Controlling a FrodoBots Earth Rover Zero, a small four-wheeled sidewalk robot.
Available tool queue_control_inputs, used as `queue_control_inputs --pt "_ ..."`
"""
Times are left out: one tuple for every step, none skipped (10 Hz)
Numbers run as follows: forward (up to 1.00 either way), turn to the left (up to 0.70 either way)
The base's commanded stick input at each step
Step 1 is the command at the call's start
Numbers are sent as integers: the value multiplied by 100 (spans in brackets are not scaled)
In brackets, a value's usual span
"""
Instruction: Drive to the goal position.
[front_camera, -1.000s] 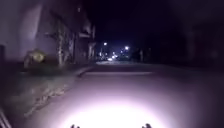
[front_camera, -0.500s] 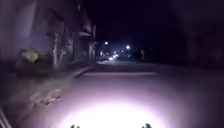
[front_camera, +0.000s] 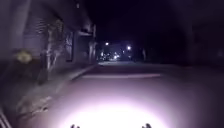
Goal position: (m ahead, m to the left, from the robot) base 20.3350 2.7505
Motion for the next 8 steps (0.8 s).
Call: queue_control_inputs --pt "70 0" --pt "70 0" --pt "70 0" --pt "70 0" --pt "70 0" --pt "70 0" --pt "70 0" --pt "70 0"
